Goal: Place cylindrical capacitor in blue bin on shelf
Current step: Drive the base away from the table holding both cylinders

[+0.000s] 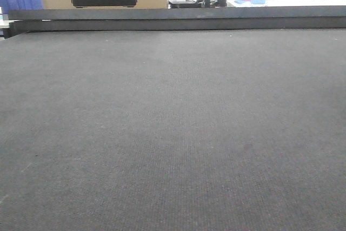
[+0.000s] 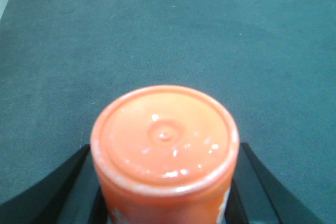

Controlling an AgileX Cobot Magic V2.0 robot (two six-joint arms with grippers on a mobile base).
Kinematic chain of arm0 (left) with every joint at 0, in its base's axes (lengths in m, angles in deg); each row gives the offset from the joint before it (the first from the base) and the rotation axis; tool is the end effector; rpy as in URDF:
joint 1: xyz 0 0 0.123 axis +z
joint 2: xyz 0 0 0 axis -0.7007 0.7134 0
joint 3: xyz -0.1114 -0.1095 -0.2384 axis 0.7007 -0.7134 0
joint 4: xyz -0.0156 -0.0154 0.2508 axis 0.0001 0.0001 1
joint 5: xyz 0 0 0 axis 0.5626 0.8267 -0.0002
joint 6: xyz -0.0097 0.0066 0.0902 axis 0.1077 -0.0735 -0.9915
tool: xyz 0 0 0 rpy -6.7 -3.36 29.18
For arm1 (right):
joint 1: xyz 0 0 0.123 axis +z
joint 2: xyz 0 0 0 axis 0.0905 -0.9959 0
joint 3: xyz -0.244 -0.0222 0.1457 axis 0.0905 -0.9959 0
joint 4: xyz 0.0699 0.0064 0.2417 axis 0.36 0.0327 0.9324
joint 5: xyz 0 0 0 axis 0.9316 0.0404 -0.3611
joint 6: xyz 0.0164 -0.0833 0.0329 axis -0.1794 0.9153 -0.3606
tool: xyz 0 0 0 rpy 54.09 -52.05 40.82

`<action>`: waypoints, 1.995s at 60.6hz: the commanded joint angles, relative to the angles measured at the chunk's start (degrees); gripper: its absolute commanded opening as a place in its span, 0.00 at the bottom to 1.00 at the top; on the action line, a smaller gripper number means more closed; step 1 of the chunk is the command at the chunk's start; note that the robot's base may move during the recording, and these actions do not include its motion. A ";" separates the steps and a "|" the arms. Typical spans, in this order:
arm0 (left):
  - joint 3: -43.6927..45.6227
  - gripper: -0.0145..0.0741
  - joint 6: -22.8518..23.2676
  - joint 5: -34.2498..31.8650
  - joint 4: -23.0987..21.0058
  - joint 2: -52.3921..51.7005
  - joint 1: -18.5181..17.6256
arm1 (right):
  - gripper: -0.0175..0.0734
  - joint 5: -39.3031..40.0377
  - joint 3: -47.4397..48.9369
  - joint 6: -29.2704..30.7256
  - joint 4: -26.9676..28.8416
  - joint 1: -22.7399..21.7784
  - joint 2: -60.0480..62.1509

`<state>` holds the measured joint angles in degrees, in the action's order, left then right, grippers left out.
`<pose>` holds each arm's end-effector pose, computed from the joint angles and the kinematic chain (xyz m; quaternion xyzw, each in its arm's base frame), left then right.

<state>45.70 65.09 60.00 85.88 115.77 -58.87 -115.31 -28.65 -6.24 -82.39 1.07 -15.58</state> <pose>0.1552 -0.0306 0.4248 0.1049 0.8691 -0.0067 0.4833 0.1047 0.0174 0.4187 -0.0619 0.8284 0.0583 0.5536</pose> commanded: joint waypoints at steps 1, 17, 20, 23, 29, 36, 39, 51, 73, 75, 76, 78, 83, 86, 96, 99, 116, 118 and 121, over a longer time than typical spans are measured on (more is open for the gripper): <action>0.02 0.04 0.23 -1.23 0.05 -0.11 -0.18 | 0.12 1.26 0.51 0.25 0.03 0.15 -0.13; 0.02 0.04 0.23 -1.23 0.05 -0.11 -0.18 | 0.12 1.26 0.51 0.25 0.03 0.15 -0.13; 0.02 0.04 0.23 -1.23 0.05 -0.11 -0.18 | 0.12 1.26 0.51 0.25 0.03 0.15 -0.13; 0.02 0.04 0.23 -1.23 0.05 -0.11 -0.18 | 0.12 1.23 0.51 0.25 0.03 0.15 -0.24; 0.02 0.04 0.23 -1.23 0.05 -0.11 -0.18 | 0.12 1.23 0.51 0.25 0.03 0.15 -0.24; 0.02 0.04 0.23 -1.23 0.05 -0.11 -0.18 | 0.12 1.23 0.51 0.25 0.03 0.15 -0.24; 0.02 0.04 0.23 -1.23 0.05 -0.11 -0.18 | 0.12 1.23 0.51 0.25 0.03 0.15 -0.24; 0.02 0.04 0.23 -1.23 0.05 -0.11 -0.18 | 0.12 1.23 0.51 0.25 0.03 0.15 -0.24; 0.02 0.04 0.23 -1.23 0.05 -0.11 -0.18 | 0.12 1.23 0.51 0.25 0.03 0.15 -0.24; 0.02 0.04 0.23 -1.23 0.05 -0.11 -0.18 | 0.12 1.23 0.51 0.25 0.03 0.15 -0.24; 0.02 0.04 0.23 -1.23 0.05 -0.11 -0.18 | 0.12 1.23 0.51 0.25 0.03 0.15 -0.24; 0.02 0.04 0.23 -1.23 0.05 -0.11 -0.18 | 0.12 1.23 0.51 0.25 0.03 0.15 -0.24; 0.02 0.04 0.23 -1.23 0.05 -0.11 -0.18 | 0.12 1.23 0.51 0.25 0.03 0.15 -0.24; 0.02 0.04 0.23 -1.23 0.05 -0.11 -0.18 | 0.12 1.23 0.51 0.25 0.03 0.15 -0.24; 0.02 0.04 0.23 -1.23 0.05 -0.11 -0.18 | 0.12 1.23 0.51 0.25 0.03 0.15 -0.24; 0.02 0.04 0.23 -1.23 0.05 -0.11 -0.18 | 0.12 1.23 0.51 0.25 0.03 0.15 -0.24; 0.02 0.04 0.23 -1.23 0.05 -0.11 -0.18 | 0.12 1.23 0.51 0.25 0.03 0.15 -0.24; 0.02 0.04 0.23 -1.23 0.05 -0.11 -0.18 | 0.12 1.23 0.51 0.25 0.03 0.15 -0.24; 0.02 0.04 0.23 -1.23 0.05 -0.11 -0.18 | 0.12 1.23 0.51 0.25 0.03 0.15 -0.24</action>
<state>45.70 65.09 59.90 86.13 115.81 -58.87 -115.39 -28.65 -6.14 -81.95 1.12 -15.80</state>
